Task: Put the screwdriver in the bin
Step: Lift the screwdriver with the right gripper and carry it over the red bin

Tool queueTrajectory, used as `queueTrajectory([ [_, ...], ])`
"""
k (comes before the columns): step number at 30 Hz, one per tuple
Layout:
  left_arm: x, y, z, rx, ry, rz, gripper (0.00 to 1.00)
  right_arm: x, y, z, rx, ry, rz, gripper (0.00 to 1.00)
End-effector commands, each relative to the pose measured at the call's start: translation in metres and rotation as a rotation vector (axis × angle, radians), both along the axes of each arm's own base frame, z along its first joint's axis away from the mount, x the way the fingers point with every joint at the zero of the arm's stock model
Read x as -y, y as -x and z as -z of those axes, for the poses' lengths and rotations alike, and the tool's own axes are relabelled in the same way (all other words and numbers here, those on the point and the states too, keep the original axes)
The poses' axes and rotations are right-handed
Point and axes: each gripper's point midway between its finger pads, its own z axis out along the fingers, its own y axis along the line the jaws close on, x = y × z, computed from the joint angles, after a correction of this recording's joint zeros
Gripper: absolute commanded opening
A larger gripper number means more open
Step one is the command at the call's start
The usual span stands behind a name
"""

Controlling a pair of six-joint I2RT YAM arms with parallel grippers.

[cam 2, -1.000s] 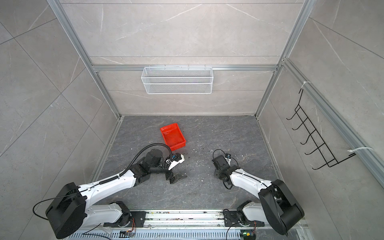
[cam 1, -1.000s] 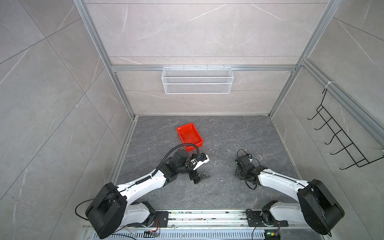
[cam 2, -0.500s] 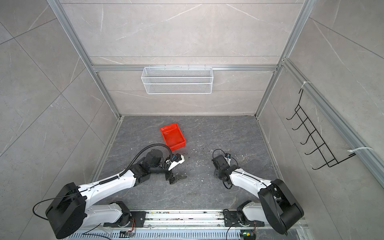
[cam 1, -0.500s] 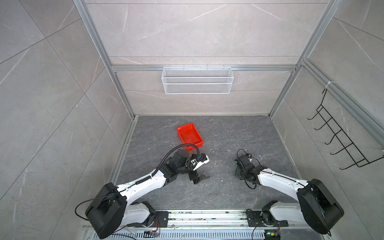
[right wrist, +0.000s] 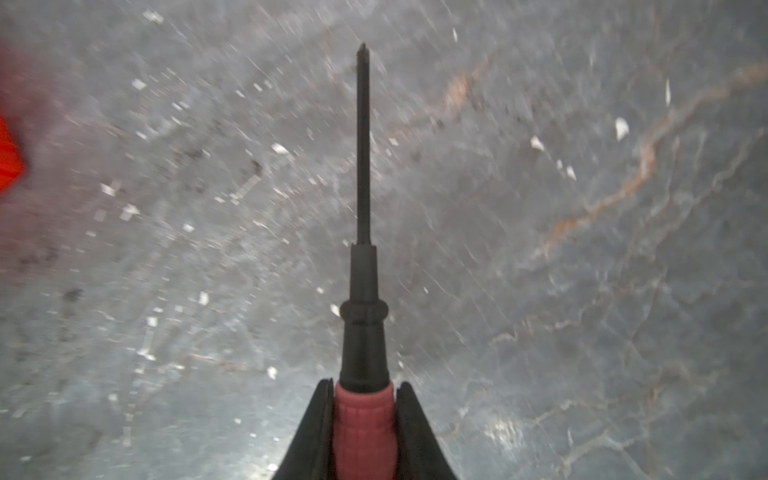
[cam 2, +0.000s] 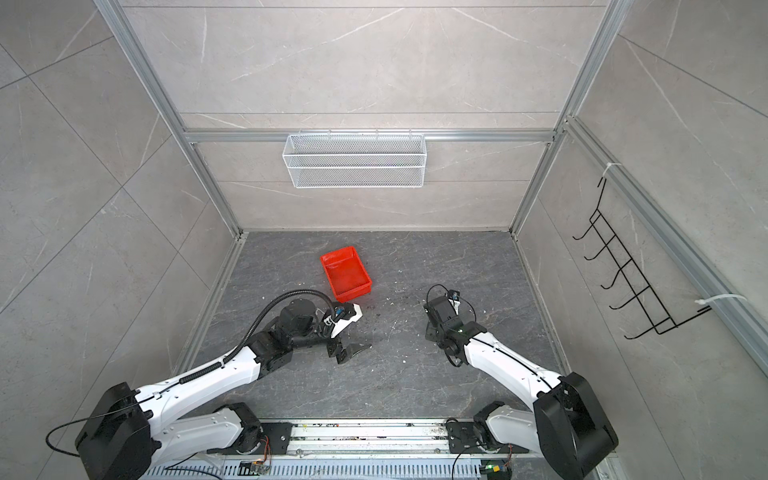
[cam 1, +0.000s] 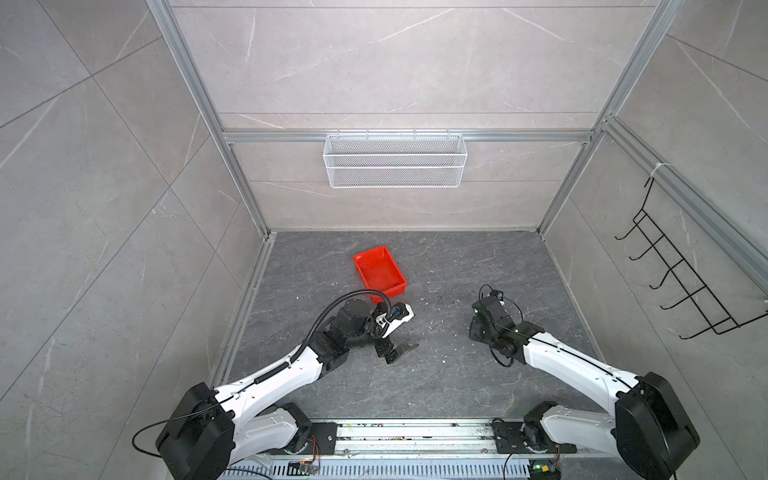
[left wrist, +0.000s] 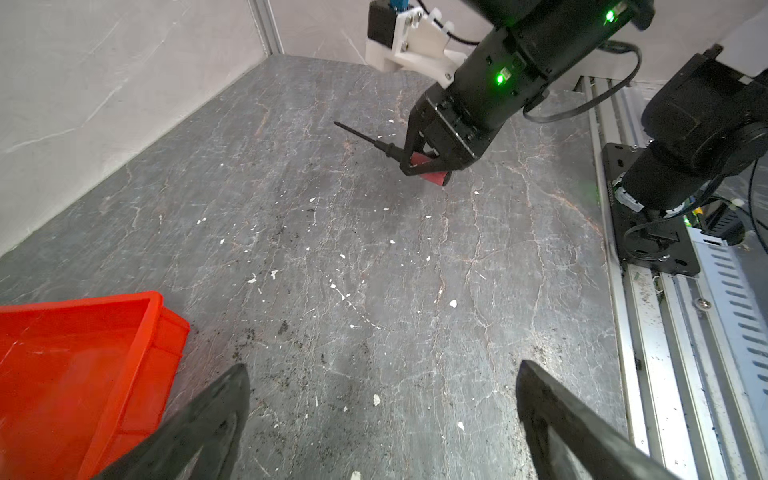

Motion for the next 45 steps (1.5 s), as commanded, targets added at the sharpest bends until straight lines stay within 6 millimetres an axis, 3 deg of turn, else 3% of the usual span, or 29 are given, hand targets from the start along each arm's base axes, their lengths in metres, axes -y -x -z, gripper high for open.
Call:
queueTrajectory([
  [1, -0.009, -0.003, -0.011, 0.025, -0.016, -0.028, 1.00, -0.014, -0.016, -0.023, 0.049, 0.002, -0.060, 0.00],
  [13, -0.060, -0.015, -0.020, -0.046, -0.003, -0.240, 1.00, -0.091, -0.075, -0.082, 0.178, -0.024, -0.364, 0.00],
  [22, -0.093, -0.023, -0.025, -0.031, -0.066, -0.404, 0.99, -0.160, -0.108, -0.108, 0.242, -0.053, -0.548, 0.00],
  [27, -0.108, -0.035, -0.031, 0.021, -0.070, -0.505, 0.99, -0.190, -0.128, -0.111, 0.272, -0.027, -0.617, 0.00],
  [32, -0.110, -0.047, -0.028, 0.040, -0.034, -0.546, 1.00, -0.226, -0.144, -0.107, 0.284, -0.047, -0.678, 0.00],
  [45, -0.102, -0.071, -0.022, 0.084, 0.067, -0.582, 1.00, -0.285, -0.178, -0.065, 0.252, -0.100, -0.732, 0.00],
])
